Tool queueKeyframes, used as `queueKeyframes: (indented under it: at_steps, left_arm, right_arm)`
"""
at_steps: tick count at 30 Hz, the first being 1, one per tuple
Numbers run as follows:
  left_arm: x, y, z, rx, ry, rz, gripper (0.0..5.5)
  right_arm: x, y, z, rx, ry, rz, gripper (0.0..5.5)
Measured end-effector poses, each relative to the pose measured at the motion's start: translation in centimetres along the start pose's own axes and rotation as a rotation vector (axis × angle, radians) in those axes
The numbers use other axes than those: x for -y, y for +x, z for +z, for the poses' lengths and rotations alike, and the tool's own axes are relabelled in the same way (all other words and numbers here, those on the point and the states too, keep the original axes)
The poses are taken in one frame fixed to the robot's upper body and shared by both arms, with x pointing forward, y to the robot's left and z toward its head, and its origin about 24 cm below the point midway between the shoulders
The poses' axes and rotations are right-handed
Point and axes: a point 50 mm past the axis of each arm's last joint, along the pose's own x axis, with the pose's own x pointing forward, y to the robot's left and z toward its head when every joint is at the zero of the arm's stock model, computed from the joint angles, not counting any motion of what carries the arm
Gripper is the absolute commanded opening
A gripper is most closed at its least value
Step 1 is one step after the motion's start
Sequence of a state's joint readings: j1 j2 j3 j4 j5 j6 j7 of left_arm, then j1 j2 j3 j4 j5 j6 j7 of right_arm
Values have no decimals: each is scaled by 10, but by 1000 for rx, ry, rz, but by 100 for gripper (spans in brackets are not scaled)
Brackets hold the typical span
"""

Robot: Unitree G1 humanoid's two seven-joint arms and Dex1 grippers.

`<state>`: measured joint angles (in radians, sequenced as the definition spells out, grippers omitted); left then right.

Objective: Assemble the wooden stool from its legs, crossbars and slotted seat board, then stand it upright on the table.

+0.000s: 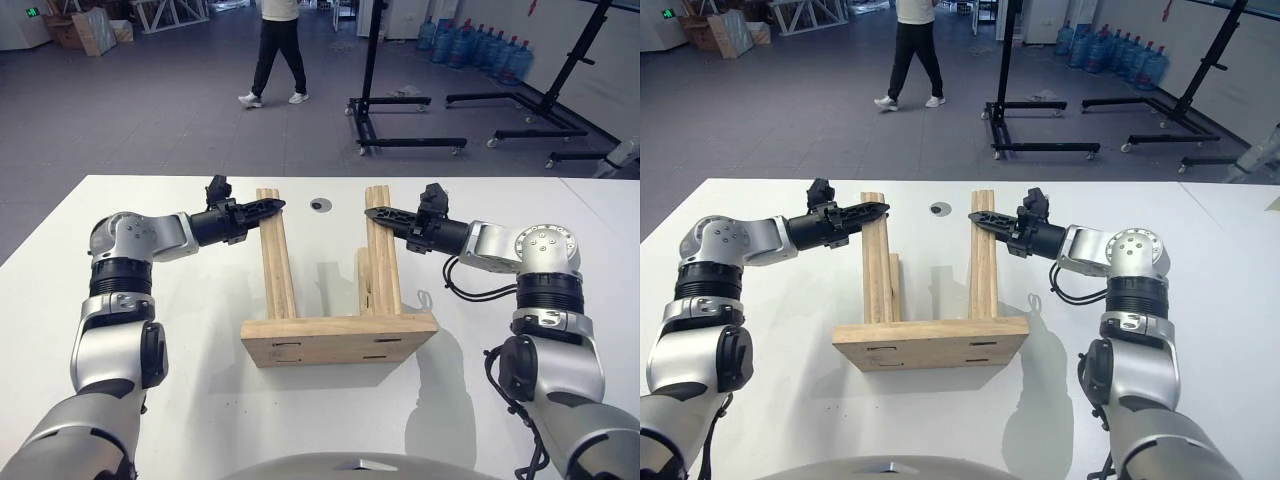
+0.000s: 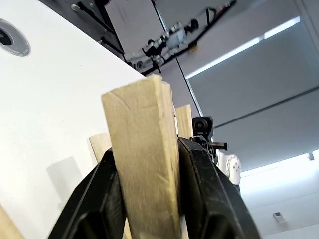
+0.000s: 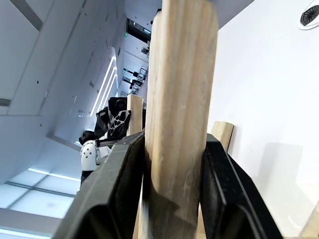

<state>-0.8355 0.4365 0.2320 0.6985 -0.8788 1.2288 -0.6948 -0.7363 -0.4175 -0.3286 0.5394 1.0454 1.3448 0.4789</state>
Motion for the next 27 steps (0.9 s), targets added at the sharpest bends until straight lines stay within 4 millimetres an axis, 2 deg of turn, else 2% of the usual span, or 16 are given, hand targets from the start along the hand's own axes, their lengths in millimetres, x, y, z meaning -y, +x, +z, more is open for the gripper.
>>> queueKeyframes:
  at_steps: [1, 2, 3, 7, 12, 14, 17, 20, 23, 24, 25, 27]
  left_arm:
    - [-4, 4, 1, 19, -7, 5, 162]
    - [-5, 6, 1, 29, -7, 12, 175]
    - [-8, 9, 2, 36, 6, 35, 195]
    - [-10, 15, 1, 32, 12, 62, 265]
    - [-10, 13, 2, 54, -24, 52, 343]
    - [-11, 9, 5, 87, -52, 50, 381]
    - [-10, -1, 17, 159, -76, 79, 431]
    - [8, -4, 41, 252, -32, 36, 488]
    - [15, -3, 63, 391, 15, 68, 534]
    - [14, -8, 72, 465, 35, 113, 538]
    - [8, -22, 85, 574, 82, 216, 538]
    - [0, -65, 103, 728, 209, 406, 538]
  right_arm:
    - [3, 2, 0, 15, 1, -6, 140]
    - [4, 3, -1, 27, 0, -6, 140]
    - [6, 4, -2, 34, 0, -3, 177]
    - [8, 4, -5, 38, -22, -20, 254]
    - [9, -5, 0, 56, -8, -43, 343]
    - [8, -9, 8, 76, 0, -57, 386]
    - [-6, -22, 38, 176, -35, -68, 445]
    - [-17, -18, 59, 246, -49, -50, 508]
    - [-13, -16, 73, 341, -74, -99, 540]
    - [-13, -22, 81, 393, -105, -123, 540]
    - [-11, -38, 93, 475, -159, -180, 540]
    - [-7, -80, 109, 596, -282, -324, 540]
